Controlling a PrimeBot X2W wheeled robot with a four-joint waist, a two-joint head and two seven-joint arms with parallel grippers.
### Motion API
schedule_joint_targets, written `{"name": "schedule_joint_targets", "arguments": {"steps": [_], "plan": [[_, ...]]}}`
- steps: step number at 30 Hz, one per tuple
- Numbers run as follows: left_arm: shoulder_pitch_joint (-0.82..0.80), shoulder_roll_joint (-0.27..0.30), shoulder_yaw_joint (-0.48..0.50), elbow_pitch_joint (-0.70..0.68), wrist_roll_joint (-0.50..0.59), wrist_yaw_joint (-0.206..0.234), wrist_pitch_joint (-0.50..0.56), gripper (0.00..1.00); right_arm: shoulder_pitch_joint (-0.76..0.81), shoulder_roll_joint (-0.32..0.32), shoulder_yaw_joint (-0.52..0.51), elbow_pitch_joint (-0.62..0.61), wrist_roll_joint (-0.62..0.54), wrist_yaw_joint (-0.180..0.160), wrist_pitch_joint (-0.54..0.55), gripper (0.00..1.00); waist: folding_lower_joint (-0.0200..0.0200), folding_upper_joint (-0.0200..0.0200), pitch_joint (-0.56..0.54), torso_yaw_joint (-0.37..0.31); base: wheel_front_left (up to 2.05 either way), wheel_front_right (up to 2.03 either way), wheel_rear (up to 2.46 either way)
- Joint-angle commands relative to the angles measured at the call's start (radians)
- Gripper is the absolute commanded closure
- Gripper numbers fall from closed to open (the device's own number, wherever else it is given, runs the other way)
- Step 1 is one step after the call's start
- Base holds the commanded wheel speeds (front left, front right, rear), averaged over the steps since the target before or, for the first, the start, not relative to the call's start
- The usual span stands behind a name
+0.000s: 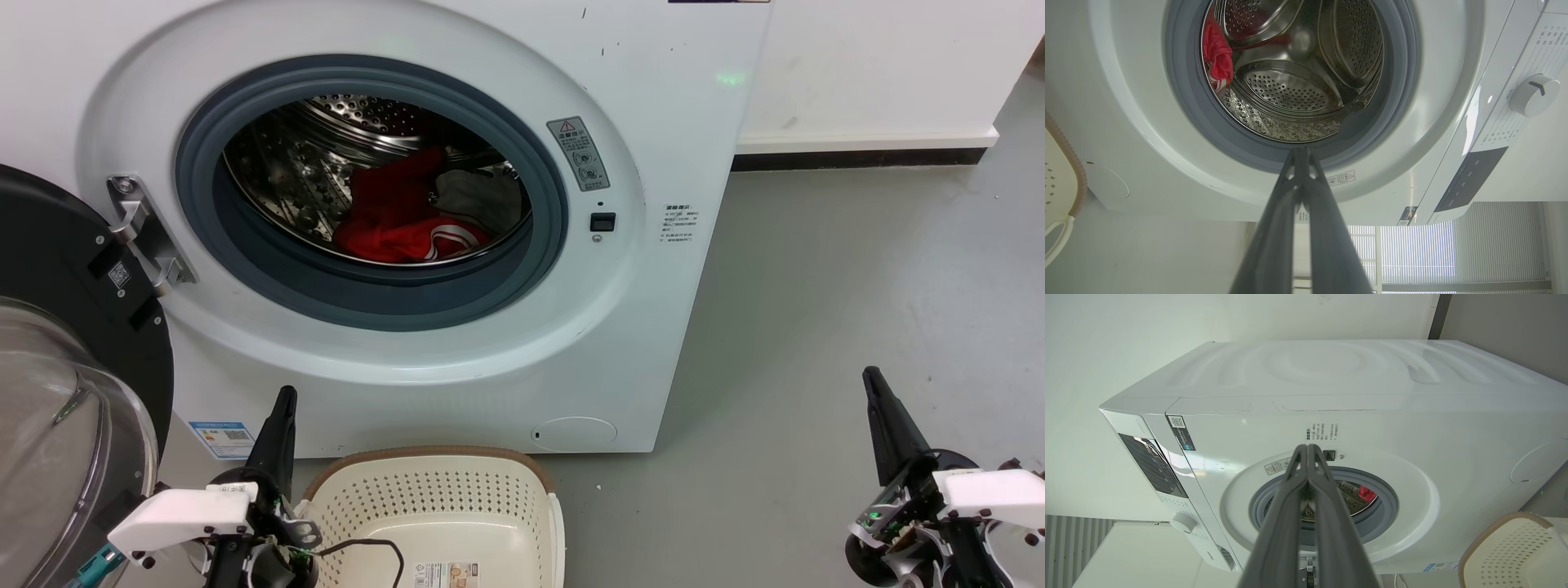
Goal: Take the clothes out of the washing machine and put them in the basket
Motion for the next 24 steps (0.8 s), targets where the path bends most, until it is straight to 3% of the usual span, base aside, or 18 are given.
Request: {"name": "schedule_joint_targets", "arguments": {"steps": [1, 19, 20, 24], "plan": [[-0.005, -0.002, 0.002, 0.0, 0.0, -0.002, 0.003, 1.0, -0.013, 0.003, 0.0, 0.001, -0.004, 0.0, 0.0, 1.0, 0.0, 0.0, 0.0, 0.0, 0.0, 0.0, 0.0], [-0.005, -0.002, 0.002, 0.0, 0.0, -0.002, 0.003, 1.0, -0.013, 0.003, 0.0, 0.001, -0.004, 0.0, 0.0, 1.0, 0.0, 0.0, 0.0, 0.0, 0.0, 0.0, 0.0], [0.0, 0.0, 0.0, 0.0, 0.0, 0.0, 0.0, 0.0, 0.0, 0.0, 0.0, 0.0, 0.0, 0.0, 0.0, 0.0, 0.0, 0.0, 0.0, 0.0, 0.0, 0.0, 0.0], [0.015, -0.002, -0.009, 0.021, 0.001, 0.0, -0.005, 0.0, 0.016, 0.001, 0.004, 0.018, -0.001, 0.0, -0.005, 0.0, 0.0, 0.0, 0.0, 0.0, 0.0, 0.0, 0.0]]}}
